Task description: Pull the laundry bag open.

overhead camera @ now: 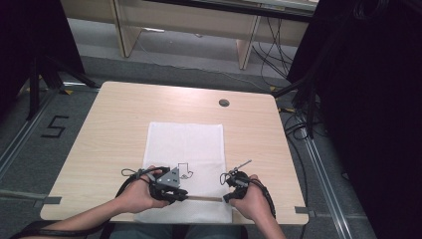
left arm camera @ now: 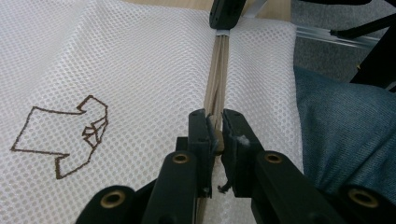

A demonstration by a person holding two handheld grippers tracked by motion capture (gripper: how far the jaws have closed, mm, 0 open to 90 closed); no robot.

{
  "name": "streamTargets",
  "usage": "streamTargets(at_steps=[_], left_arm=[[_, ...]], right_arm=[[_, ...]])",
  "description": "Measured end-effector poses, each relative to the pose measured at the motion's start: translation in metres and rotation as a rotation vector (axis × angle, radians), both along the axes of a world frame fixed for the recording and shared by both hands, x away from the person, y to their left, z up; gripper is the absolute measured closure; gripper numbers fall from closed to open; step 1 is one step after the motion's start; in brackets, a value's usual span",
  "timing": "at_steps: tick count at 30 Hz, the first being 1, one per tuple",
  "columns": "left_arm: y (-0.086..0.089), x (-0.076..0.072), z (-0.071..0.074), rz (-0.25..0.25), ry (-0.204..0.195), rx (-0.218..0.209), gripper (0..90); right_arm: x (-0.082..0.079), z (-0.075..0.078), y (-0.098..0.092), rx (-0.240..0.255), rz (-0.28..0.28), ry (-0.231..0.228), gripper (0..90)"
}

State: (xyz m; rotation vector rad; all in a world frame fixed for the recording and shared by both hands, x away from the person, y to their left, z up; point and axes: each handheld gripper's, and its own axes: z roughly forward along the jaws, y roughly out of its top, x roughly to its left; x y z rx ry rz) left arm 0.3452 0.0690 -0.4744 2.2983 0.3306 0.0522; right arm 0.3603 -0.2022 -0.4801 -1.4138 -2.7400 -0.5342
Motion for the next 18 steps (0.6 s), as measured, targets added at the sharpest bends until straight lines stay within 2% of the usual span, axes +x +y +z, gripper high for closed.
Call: streamTargets(at_steps=[2,3,4,10,18], left_arm=[[0.003,0.0,0.0,0.002,0.003,0.002,82.0],[0.004,0.0,0.0,0.006,0.0,0.009,82.1],[0.005,0.0,-0.001,0.003,0.009,-0.004,82.0],[0.009,-0.002,0.0,0.008,0.002,0.007,82.1],[0.018,-0.002,-0.001,0.018,0.016,0.002,82.1]], right_arm=[[0.0,0.001,0.001,-0.011,-0.012,0.017,90.0],[0.0,0.001,0.0,-0.007,-0.004,0.008,90.0],[-0.001,0.002,0.001,-0.011,-0.014,0.018,90.0],[-0.001,0.001,0.001,-0.006,-0.012,0.005,90.0],[0.0,0.001,0.0,-0.003,0.002,0.007,90.0]])
